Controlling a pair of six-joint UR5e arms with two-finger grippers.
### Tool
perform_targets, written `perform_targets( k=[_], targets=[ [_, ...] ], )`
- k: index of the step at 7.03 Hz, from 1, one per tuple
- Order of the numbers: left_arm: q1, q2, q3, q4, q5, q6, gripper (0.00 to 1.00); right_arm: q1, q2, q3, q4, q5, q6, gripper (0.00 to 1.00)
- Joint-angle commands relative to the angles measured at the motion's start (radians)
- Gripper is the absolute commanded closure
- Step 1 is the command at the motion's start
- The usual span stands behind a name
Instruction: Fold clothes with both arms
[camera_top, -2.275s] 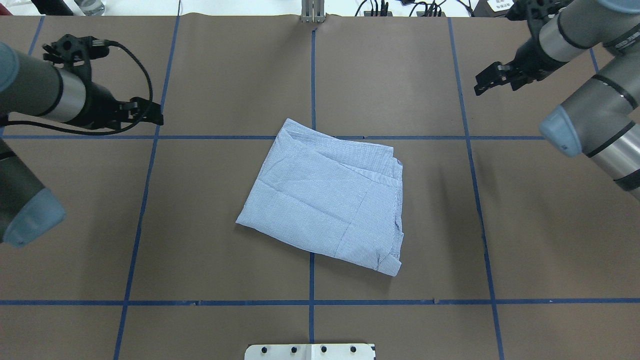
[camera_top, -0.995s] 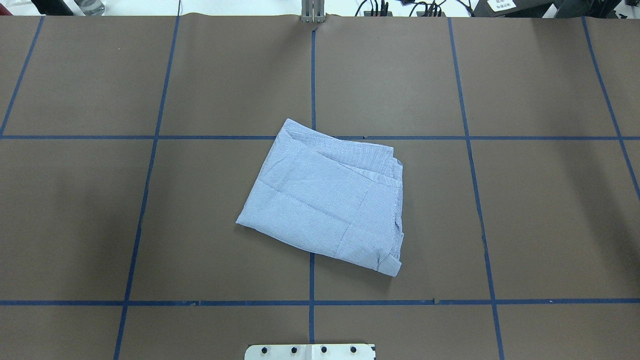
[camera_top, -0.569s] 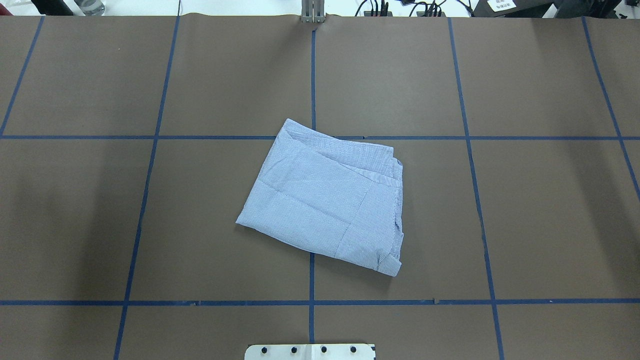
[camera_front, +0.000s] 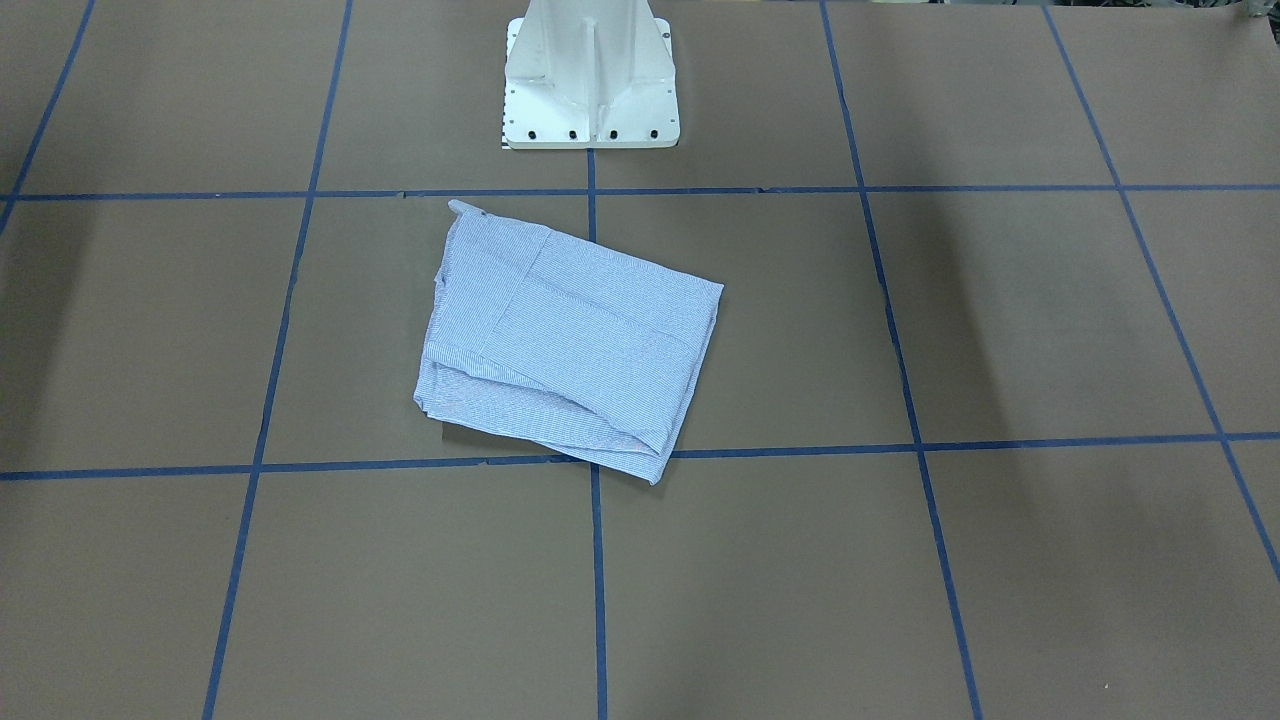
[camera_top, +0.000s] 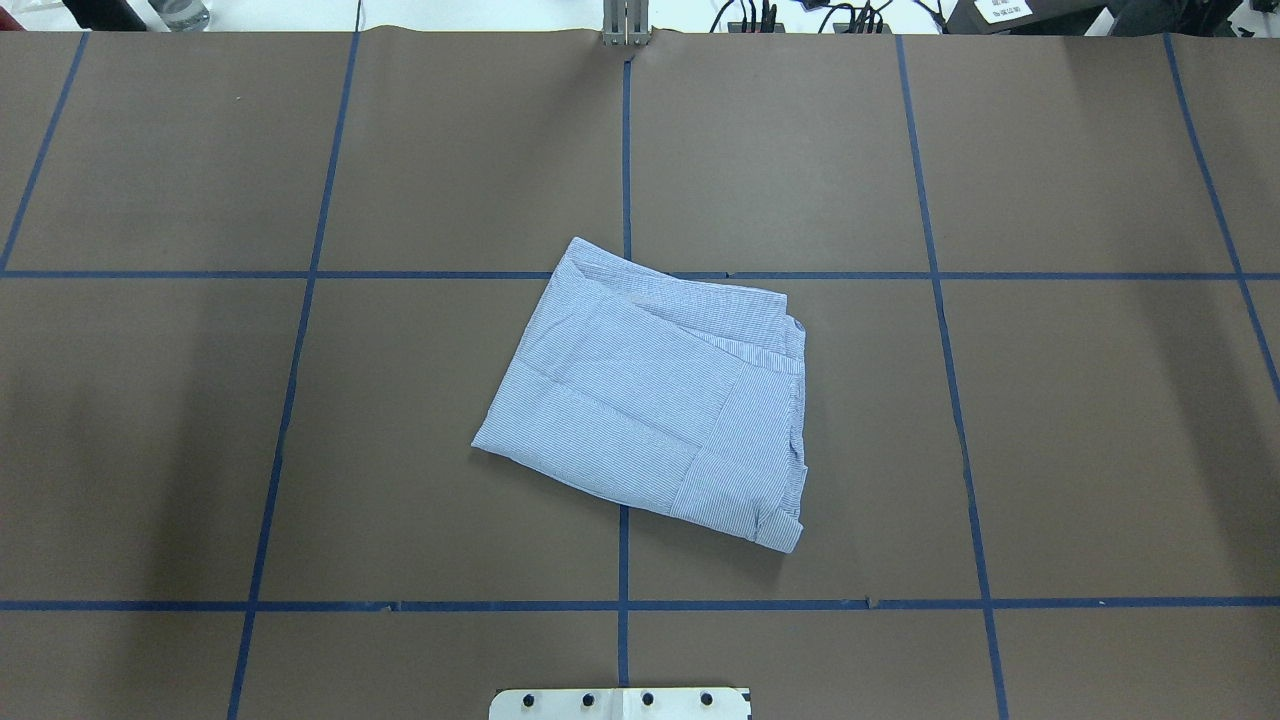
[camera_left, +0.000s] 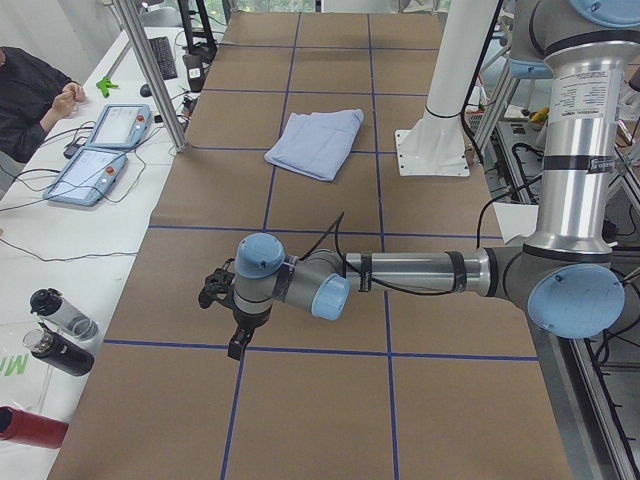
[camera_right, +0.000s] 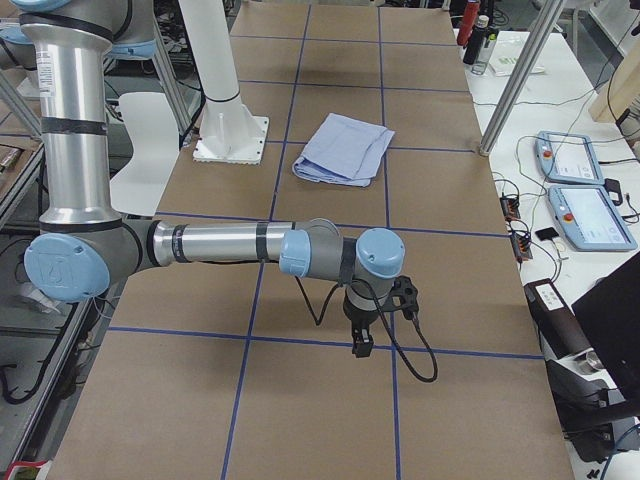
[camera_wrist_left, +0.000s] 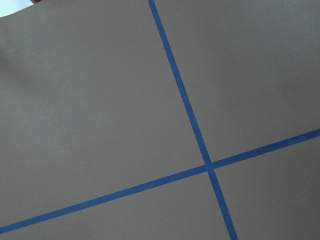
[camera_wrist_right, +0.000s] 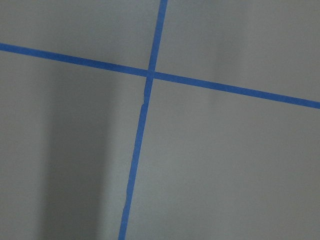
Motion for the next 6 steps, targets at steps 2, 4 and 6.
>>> perform_targets(
  k=[2, 4, 6],
  targets=[
    [0.000, 0.016, -0.166, 0.364, -0.012, 0.015, 0.00, 0.000, -0.002, -0.005, 0.000, 0.001, 0.010, 0.00],
    [-0.003, 0.043, -0.151, 0.368, -0.023, 0.166, 0.00, 0.000, -0.001, -0.005, -0.002, 0.004, 0.033, 0.00],
    [-0.006, 0.049, -0.130, 0.361, -0.096, 0.172, 0.00, 0.000, -0.005, -0.005, -0.002, 0.007, 0.071, 0.00]
  ],
)
